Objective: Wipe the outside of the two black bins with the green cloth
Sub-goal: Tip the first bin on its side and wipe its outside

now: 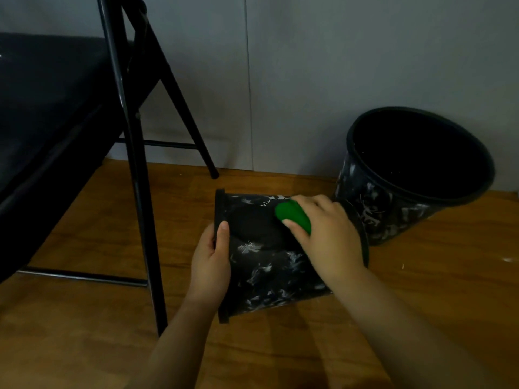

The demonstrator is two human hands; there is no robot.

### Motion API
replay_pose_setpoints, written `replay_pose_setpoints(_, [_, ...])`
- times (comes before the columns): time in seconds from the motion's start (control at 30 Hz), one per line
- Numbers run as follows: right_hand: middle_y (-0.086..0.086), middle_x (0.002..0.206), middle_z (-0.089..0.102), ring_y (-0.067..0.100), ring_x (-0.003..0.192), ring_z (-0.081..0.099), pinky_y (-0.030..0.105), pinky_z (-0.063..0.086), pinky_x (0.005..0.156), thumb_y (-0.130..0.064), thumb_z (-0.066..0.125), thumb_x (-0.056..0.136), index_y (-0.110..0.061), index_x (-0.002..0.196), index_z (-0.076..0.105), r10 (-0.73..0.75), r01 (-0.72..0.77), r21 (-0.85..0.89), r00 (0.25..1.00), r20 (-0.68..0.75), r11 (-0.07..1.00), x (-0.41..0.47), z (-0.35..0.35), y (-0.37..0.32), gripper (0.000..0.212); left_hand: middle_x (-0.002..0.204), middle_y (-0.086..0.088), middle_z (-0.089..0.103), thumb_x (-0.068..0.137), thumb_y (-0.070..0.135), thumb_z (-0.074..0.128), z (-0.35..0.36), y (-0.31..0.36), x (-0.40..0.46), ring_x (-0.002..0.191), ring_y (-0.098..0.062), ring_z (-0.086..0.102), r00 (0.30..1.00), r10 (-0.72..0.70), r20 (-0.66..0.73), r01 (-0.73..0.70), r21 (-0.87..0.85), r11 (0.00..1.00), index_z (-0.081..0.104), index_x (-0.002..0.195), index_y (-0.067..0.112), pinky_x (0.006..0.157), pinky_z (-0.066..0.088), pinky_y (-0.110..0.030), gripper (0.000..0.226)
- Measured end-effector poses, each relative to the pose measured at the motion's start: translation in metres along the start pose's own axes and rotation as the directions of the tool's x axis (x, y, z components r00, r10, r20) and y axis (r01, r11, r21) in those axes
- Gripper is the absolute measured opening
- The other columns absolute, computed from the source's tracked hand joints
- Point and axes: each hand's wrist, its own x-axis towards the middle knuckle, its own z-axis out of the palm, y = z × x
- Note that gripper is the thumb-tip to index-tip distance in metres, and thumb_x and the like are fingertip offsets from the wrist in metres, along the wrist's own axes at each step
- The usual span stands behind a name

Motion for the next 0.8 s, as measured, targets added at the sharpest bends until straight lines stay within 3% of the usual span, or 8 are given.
replay_pose_setpoints(0.13, [0.003,0.127,0.053,0.026,0.108,0.050,0.033,0.042,0.077,-0.045,0.053,0.094,-0.024,0.138,0.048,0.238,-0.242,-0.075,0.970,-0.060,0.967,0.014,-0.004,0.020,0.049,0.101,0.006,0.068,0.103,0.040,0.039,0.001,0.000,-0.001,0.083,0.003,0.067,1.000,0.005,-0.003,-0.005,0.019,1.000,0.060,0.106,0.035,0.067,0.050,-0.018,0.023])
replay_pose_setpoints(0.17, [0.004,0.128,0.053,0.026,0.108,0.050,0.034,0.043,0.078,-0.044,0.053,0.094,-0.025,0.138,0.047,0.239,-0.245,-0.092,0.969,-0.066,0.965,0.014,-0.005,0.019,0.049,0.101,0.006,0.069,0.103,0.041,0.039,0.001,-0.001,-0.001,0.084,0.003,0.067,1.000,0.002,-0.007,-0.001,0.018,1.000,0.060,0.106,0.036,0.068,0.050,-0.019,0.022])
replay_pose_setpoints(0.3, [-0.005,0.125,0.051,0.018,0.110,0.048,0.028,0.040,0.081,-0.046,0.054,0.093,-0.030,0.138,0.047,-0.003,0.004,-0.008,1.000,0.020,1.000,0.009,0.000,-0.004,0.049,0.103,0.007,0.068,0.102,0.043,0.040,0.000,-0.003,-0.001,0.086,-0.001,0.068,1.000,-0.017,-0.007,0.017,0.006,1.000,0.059,0.109,0.038,0.070,0.051,-0.024,0.022])
replay_pose_setpoints(0.33, [-0.005,0.125,0.051,0.018,0.110,0.048,0.027,0.039,0.078,-0.047,0.053,0.093,-0.030,0.138,0.047,0.003,-0.002,-0.006,1.000,0.016,1.000,0.010,0.000,-0.001,0.048,0.103,0.007,0.068,0.102,0.043,0.040,0.000,-0.003,-0.001,0.086,-0.001,0.069,1.000,-0.014,-0.006,0.014,0.004,1.000,0.059,0.110,0.037,0.070,0.051,-0.024,0.022])
replay_pose_setpoints(0.5, [0.007,0.125,0.053,0.029,0.108,0.050,0.037,0.046,0.078,-0.047,0.050,0.093,-0.023,0.137,0.049,0.318,-0.325,-0.071,0.943,-0.096,0.943,0.006,-0.002,0.042,0.050,0.102,0.006,0.069,0.103,0.040,0.039,0.000,-0.004,-0.001,0.084,0.004,0.068,1.000,0.001,-0.009,-0.001,0.019,1.000,0.060,0.112,0.031,0.062,0.051,-0.014,0.025])
replay_pose_setpoints(0.67, [-0.004,0.124,0.051,0.018,0.108,0.048,0.027,0.044,0.080,-0.049,0.052,0.092,-0.029,0.136,0.048,0.067,-0.068,-0.023,0.996,-0.062,0.997,-0.012,0.006,0.016,0.049,0.101,0.005,0.067,0.103,0.040,0.038,-0.001,0.001,0.001,0.081,0.005,0.067,1.000,-0.006,0.000,0.006,0.011,1.000,0.060,0.110,0.031,0.065,0.048,-0.017,0.025])
replay_pose_setpoints(0.7, [-0.005,0.124,0.051,0.017,0.109,0.048,0.026,0.043,0.079,-0.049,0.051,0.092,-0.030,0.137,0.047,0.069,-0.071,-0.043,0.996,-0.065,0.997,-0.012,0.006,0.021,0.049,0.101,0.005,0.068,0.103,0.040,0.038,-0.001,0.001,0.002,0.081,0.005,0.067,1.000,-0.001,0.003,0.001,0.014,1.000,0.060,0.110,0.030,0.065,0.049,-0.016,0.025])
replay_pose_setpoints(0.8, [0.003,0.125,0.053,0.024,0.108,0.050,0.030,0.045,0.076,-0.048,0.047,0.094,-0.026,0.138,0.046,0.283,-0.293,-0.056,0.949,-0.138,0.955,-0.006,0.000,0.050,0.050,0.100,0.006,0.068,0.104,0.040,0.038,0.000,0.002,0.003,0.083,0.003,0.067,1.000,0.012,0.000,-0.012,0.029,1.000,0.060,0.109,0.030,0.064,0.050,-0.015,0.025])
